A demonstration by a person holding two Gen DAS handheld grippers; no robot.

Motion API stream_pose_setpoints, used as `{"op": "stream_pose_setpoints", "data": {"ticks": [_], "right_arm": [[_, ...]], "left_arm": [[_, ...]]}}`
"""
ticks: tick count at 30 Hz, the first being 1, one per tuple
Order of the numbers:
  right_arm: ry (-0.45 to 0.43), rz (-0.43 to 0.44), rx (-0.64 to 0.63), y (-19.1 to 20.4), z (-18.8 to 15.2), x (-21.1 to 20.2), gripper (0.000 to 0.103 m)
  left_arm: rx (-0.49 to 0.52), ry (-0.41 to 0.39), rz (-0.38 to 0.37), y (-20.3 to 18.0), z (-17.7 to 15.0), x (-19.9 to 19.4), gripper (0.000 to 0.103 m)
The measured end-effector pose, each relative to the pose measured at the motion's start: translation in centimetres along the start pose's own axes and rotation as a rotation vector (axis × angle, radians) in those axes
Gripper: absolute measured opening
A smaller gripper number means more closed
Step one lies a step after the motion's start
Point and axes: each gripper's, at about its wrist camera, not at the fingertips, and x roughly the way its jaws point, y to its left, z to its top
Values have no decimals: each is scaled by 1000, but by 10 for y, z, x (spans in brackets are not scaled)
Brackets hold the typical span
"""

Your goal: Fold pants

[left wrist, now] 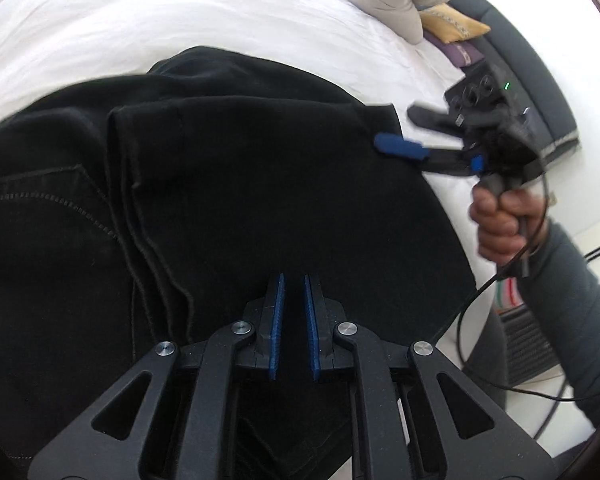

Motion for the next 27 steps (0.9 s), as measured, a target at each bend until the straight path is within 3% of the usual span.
{"op": "stream_pose_setpoints", "data": {"ticks": [1,3,7,13,16,21,25,26,27], "right_arm": [[0,-3,8,-6,-2,0,47],[-15,25,33,-11,-8,-6,40],[18,68,35,-3,-51,-15,40],[136,45,27,12,-121,-19,40],[178,39,14,19,-139,-30,40],[103,40,-43,28,-102,-48,42],[127,0,-25,12,-47,-11,49],[126,3,9,2,-35,-2,48],[110,8,34,-7,-23,0,36]], "left_arm": [[-19,-1,-17,4,1,-1,10],[-36,-6,-42,15,-1,0,10],[-49,-17,-52,17,7,2,10],[-59,-18,-72,41,-8,-6,10],[-61,-24,-76,50,-9,-6,10],[-60,-34,-70,51,-12,-6,10],[-57,-33,-72,46,-17,-7,10],[-56,-35,-74,45,-18,-6,10],[-55,-37,-76,45,-19,-6,10]]}}
